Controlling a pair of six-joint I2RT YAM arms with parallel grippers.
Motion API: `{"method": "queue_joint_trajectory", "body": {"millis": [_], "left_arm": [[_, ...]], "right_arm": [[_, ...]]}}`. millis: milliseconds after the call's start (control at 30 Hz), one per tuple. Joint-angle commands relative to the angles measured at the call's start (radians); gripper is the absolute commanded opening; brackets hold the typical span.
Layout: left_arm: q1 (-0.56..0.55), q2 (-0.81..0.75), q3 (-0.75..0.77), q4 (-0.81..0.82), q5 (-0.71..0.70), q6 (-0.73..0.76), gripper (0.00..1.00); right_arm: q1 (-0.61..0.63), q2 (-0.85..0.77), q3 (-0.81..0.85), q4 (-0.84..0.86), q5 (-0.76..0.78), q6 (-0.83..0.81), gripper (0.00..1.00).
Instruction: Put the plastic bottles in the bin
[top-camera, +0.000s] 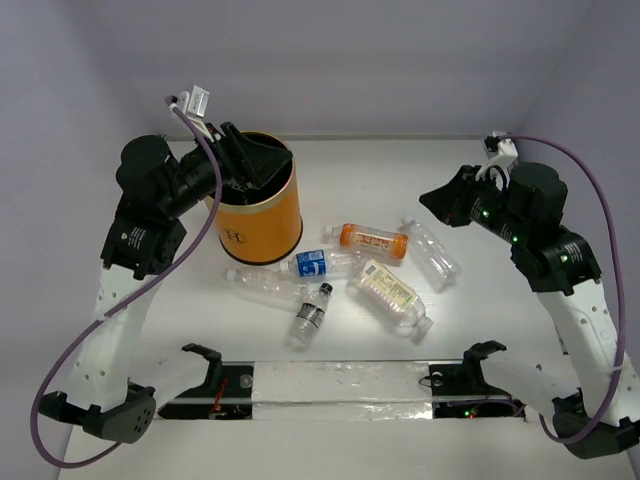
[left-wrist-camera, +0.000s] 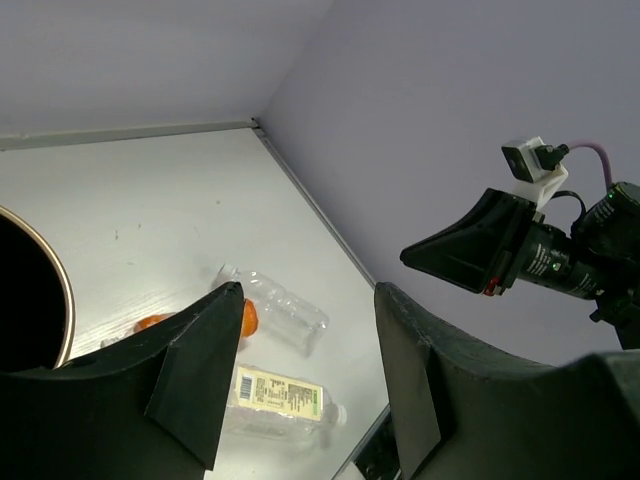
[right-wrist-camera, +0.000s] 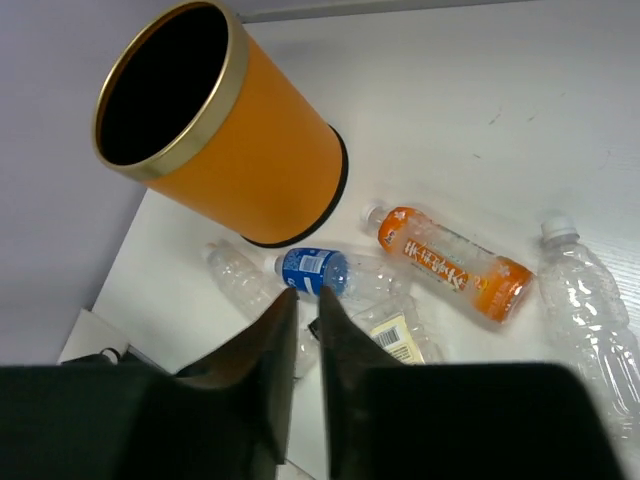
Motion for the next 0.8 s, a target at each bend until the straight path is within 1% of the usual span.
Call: {"method": "queue_joint_trajectory", "body": {"millis": [0,33,67,133,167,233,267,333,400,467,500,600,633,700,733,767], "left_arm": [[-0.014,-0.015,0.021,0.042,0.023,0.016,0.51],[-0.014,-0.008,0.032,0.036,0.022,0.015,0.46],[-0.014,-0.005,0.037,0.013,0.016,0.012,0.43],[-0.027,-0.002,0.051,-0.003,0.002,0.007,0.35],[-0.027,-0.002,0.058,-0.025,0.0,0.0,0.25],[-0.037,0.004,0.089,-0.055,-0.004,-0.01,0.15],[-0.037,0.005,0.1,-0.091,-0.004,-0.014,0.06],[-0.066,0.005,0.118,-0.133,-0.021,-0.022,0.0],[-0.092,-0.007,0.109,-0.206,-0.055,-0.04,0.0],[-0.138,-0.045,0.063,-0.294,-0.144,-0.062,0.0],[-0.151,-0.063,0.005,-0.32,-0.2,-0.107,0.0],[-0.166,-0.148,-0.092,-0.433,-0.273,-0.201,0.0],[-0.178,-0.168,-0.154,-0.457,-0.283,-0.271,0.0],[-0.178,-0.241,-0.216,-0.519,-0.313,-0.347,0.0],[-0.178,-0.264,-0.275,-0.545,-0.323,-0.382,0.0],[-0.178,-0.31,-0.303,-0.57,-0.337,-0.448,0.0]], "right_arm": [[0.008,-0.006,0.016,-0.008,-0.035,-0.023,0.15],[0.008,-0.003,0.021,-0.014,-0.035,-0.028,0.03],[0.008,-0.002,0.021,-0.016,-0.032,-0.028,0.0],[0.008,-0.001,0.013,-0.017,-0.029,-0.028,0.0],[0.008,0.001,0.008,-0.019,-0.029,-0.028,0.0],[0.008,0.017,-0.005,-0.034,-0.029,-0.028,0.0],[0.008,0.024,-0.008,-0.043,-0.026,-0.028,0.0],[0.008,0.03,-0.022,-0.054,-0.026,-0.026,0.0],[0.008,0.025,-0.042,-0.038,-0.026,-0.02,0.0],[0.008,0.019,-0.07,-0.025,-0.037,-0.016,0.0],[0.008,0.019,-0.076,-0.024,-0.038,-0.016,0.0],[0.008,0.014,-0.107,-0.021,-0.044,-0.02,0.0],[0.008,0.011,-0.116,-0.019,-0.044,-0.022,0.0],[0.008,0.001,-0.143,-0.005,-0.047,-0.028,0.0],[0.008,-0.001,-0.151,-0.004,-0.051,-0.029,0.0],[0.008,-0.002,-0.165,-0.001,-0.063,-0.031,0.0]]}}
